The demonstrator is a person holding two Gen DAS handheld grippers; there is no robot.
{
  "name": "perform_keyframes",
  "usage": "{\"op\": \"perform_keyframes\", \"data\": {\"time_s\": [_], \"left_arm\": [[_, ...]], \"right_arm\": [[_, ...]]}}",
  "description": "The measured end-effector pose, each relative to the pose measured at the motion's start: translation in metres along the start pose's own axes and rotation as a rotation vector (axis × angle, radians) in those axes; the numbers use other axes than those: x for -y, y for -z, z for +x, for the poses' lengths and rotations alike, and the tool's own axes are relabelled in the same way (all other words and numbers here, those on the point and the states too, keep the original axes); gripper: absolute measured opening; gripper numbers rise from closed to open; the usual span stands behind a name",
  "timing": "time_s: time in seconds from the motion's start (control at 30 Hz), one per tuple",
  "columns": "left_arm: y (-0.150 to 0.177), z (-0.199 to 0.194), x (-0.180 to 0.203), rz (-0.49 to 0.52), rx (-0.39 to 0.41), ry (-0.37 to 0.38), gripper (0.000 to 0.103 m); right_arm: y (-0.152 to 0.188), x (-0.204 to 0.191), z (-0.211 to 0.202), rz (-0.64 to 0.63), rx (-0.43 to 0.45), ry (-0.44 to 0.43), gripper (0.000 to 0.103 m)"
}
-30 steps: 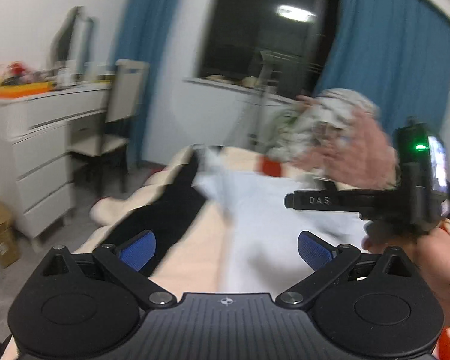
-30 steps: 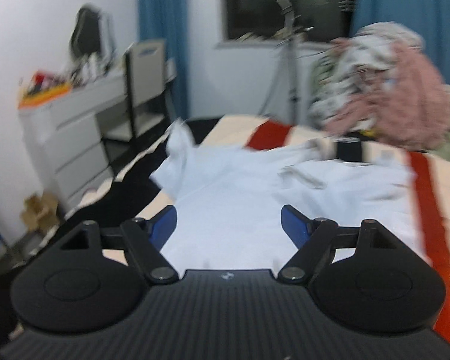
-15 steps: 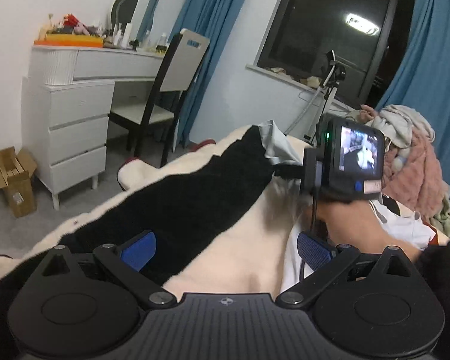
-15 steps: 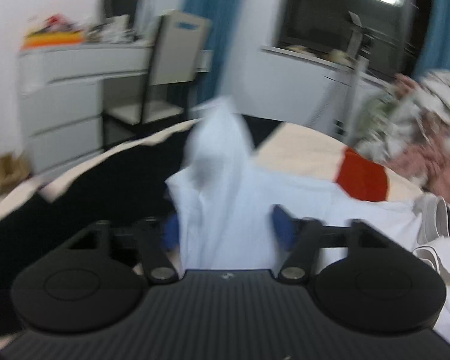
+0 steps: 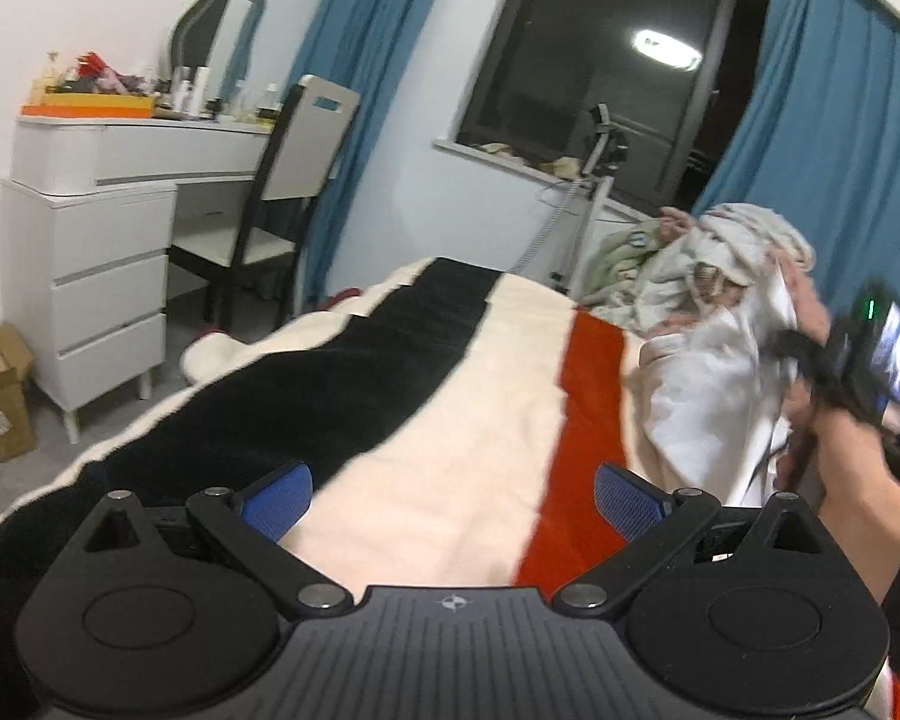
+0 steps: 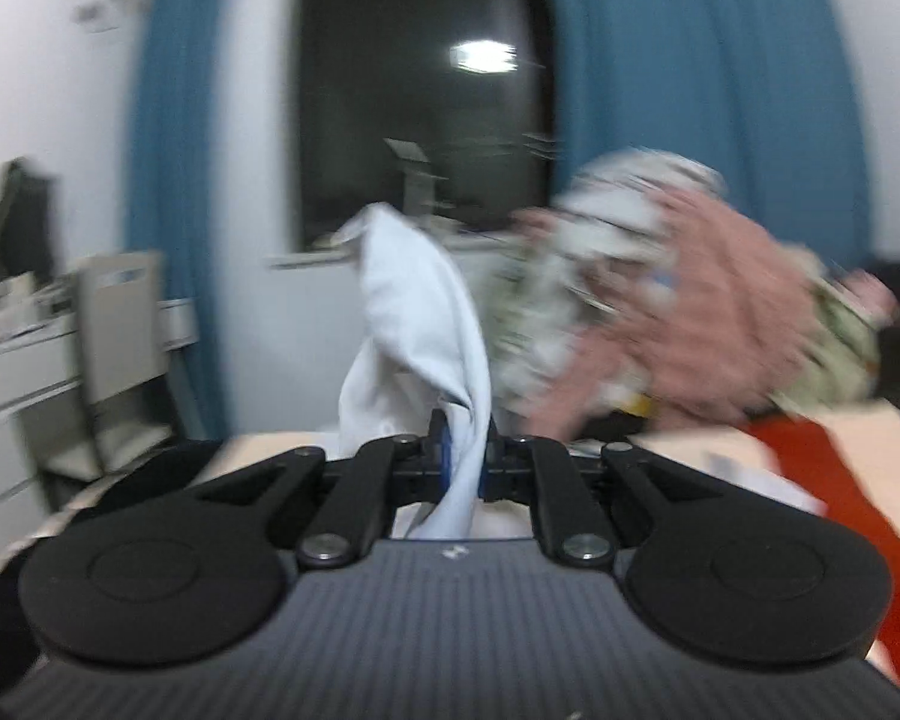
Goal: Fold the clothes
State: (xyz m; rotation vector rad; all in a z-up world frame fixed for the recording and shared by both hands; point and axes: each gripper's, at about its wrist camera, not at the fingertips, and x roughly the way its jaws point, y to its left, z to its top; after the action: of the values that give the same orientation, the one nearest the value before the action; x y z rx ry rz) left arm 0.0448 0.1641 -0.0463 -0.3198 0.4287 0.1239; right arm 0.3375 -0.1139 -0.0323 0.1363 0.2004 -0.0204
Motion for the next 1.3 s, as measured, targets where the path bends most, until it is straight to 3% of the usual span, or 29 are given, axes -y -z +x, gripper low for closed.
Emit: {"op": "perform_keyframes", "data": {"time_s": [0.1,0.17,0.23,0.3,0.47,0.63,0.8,0.97,1.13,1.3], "left_arm": [[0.005,0.005,0.008,0.034,-0.016,0.035,0.101],[0.008,0.009,0.014,0.057,-0.027,0.059,0.101],[0.012,0.016,0.021,0.077,-0.044,0.073,0.101],[0.014,0.02,0.026,0.095,-0.059,0.082,0.101],[0.02,0.021,0.034,0.128,-0.067,0.091,0.101],[0.019,0.008,0.035,0.143,-0.073,0.129,0.101],[0.023,-0.013,0.04,0.156,-0.091,0.169,0.101],[0.023,-0.038,0.032,0.115,-0.144,0.153,0.101],[0.025,-0.061,-0.004,-0.058,-0.229,0.081,0.1],[0.035,-0.071,-0.021,-0.123,-0.328,0.019,0.092]], "right_arm": [[0.016,0.056,0.017,0.076,-0.113,0.08,0.016],[0.027,0.08,0.032,0.111,-0.239,0.073,0.033],[0.027,0.089,0.021,0.108,-0.242,0.054,0.077],[0.025,0.097,0.007,0.101,-0.233,0.035,0.089],[0.001,0.104,-0.06,0.071,-0.194,-0.026,0.088],[-0.009,0.109,-0.179,0.042,-0.172,-0.05,0.088],[-0.002,0.108,-0.287,0.006,-0.146,-0.054,0.088],[0.015,0.12,-0.366,0.082,-0.137,-0.037,0.088],[0.02,0.139,-0.399,0.132,-0.123,-0.019,0.088],[0.018,0.153,-0.406,0.182,-0.101,-0.006,0.088]]}}
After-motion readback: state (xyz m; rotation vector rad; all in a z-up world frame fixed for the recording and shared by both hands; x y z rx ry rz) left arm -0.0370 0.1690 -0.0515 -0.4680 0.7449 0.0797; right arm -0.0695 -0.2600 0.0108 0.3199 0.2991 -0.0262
